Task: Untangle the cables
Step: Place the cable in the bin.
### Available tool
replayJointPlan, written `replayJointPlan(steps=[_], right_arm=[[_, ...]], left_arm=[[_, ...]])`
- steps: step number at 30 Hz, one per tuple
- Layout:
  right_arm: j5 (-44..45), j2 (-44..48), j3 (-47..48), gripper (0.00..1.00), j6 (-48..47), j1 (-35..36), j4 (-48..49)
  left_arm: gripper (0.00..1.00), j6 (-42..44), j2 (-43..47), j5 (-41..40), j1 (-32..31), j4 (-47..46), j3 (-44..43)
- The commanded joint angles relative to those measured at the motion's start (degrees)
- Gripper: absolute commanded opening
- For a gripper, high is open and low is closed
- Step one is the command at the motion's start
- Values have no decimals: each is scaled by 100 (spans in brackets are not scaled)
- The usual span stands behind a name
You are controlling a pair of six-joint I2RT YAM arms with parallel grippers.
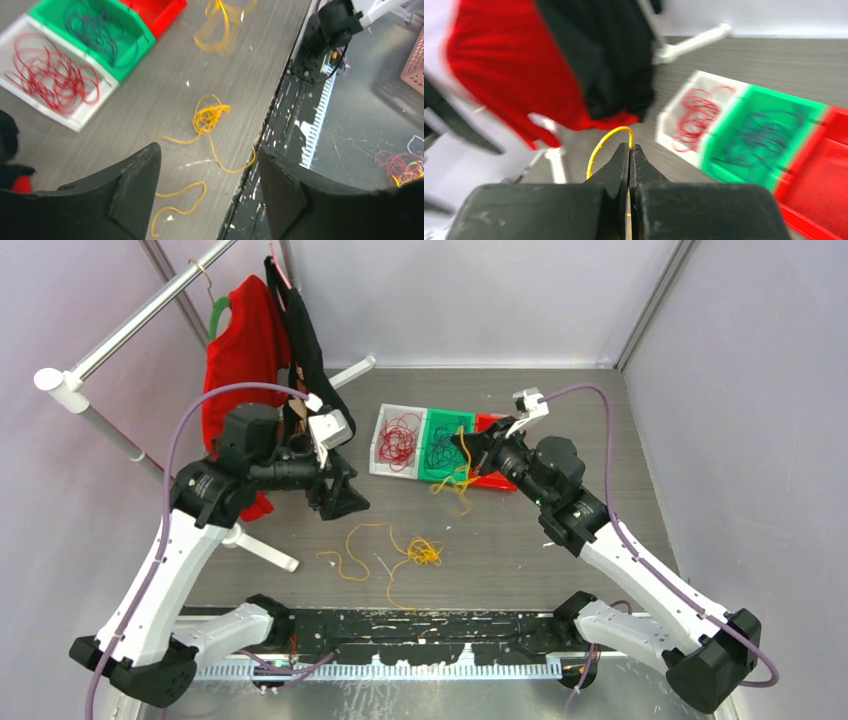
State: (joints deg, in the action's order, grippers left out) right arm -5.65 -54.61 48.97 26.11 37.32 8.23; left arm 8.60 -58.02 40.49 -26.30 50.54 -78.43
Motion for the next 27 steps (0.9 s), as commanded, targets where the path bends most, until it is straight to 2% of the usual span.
replayJointPlan(steps=[1,6,10,16,27], right_arm=[[1129,-102,143,1,-150,-427,-841],[1489,-530,224,1,-372,-894,-852],[1686,-1003,414,1,-769,-1111,-703],[2320,-1754,632,1,-1504,-1424,-415],[3045,-2643,1104,1,-1768,-2053,-322]], left_arm=[[75,903,-129,-153,-15,1181,-435],[90,1247,-369,-207,-15,1720,-673],[100,1400,-341,-329,-15,1792,-691],[100,1515,-183,-517,-16,1852,-680],[100,1486,-49,-528,-15,1717,-656]])
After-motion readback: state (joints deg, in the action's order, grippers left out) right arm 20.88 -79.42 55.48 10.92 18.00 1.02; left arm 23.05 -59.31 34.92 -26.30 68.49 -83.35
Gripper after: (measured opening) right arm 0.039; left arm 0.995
